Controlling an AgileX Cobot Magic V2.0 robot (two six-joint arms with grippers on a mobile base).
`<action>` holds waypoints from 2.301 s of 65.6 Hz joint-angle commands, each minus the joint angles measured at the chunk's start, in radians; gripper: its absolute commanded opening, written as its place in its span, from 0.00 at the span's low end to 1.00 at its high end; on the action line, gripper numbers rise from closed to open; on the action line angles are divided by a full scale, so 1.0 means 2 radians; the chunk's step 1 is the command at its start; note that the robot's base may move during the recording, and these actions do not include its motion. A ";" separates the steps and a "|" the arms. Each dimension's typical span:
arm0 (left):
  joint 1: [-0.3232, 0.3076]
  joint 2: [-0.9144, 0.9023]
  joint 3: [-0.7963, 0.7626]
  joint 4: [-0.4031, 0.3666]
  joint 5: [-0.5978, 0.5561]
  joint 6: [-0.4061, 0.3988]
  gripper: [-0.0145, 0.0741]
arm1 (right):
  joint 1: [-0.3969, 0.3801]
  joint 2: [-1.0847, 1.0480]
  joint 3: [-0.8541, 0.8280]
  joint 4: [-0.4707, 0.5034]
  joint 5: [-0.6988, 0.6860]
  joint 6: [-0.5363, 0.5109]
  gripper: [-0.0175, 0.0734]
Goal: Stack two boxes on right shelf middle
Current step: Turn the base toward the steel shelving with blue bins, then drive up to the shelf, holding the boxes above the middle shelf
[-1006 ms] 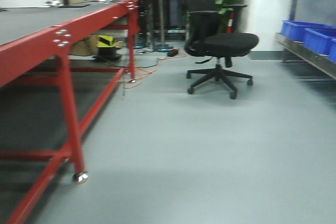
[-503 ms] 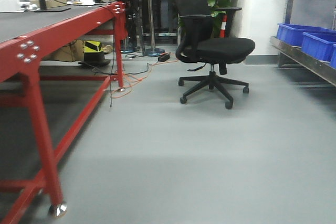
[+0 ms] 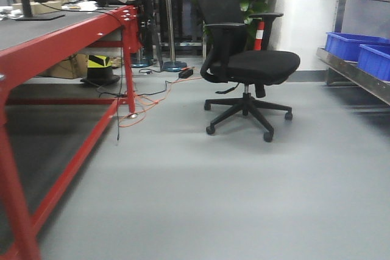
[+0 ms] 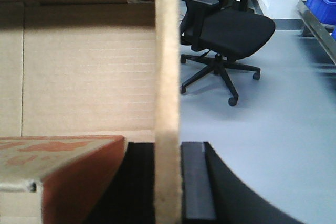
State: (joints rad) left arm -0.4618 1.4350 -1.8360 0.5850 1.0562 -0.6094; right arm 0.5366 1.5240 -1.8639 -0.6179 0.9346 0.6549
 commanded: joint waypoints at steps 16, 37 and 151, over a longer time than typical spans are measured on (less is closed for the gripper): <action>-0.001 -0.003 -0.007 0.016 -0.015 -0.004 0.04 | -0.002 -0.009 -0.006 -0.020 -0.026 0.000 0.02; -0.001 -0.003 -0.007 0.016 -0.015 -0.004 0.04 | -0.002 -0.009 -0.006 -0.020 -0.026 0.000 0.02; -0.001 -0.003 -0.007 0.016 -0.015 -0.004 0.04 | -0.002 -0.009 -0.006 -0.020 -0.026 0.000 0.02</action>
State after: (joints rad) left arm -0.4618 1.4350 -1.8360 0.5905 1.0561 -0.6118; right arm 0.5366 1.5240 -1.8639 -0.6175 0.9272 0.6549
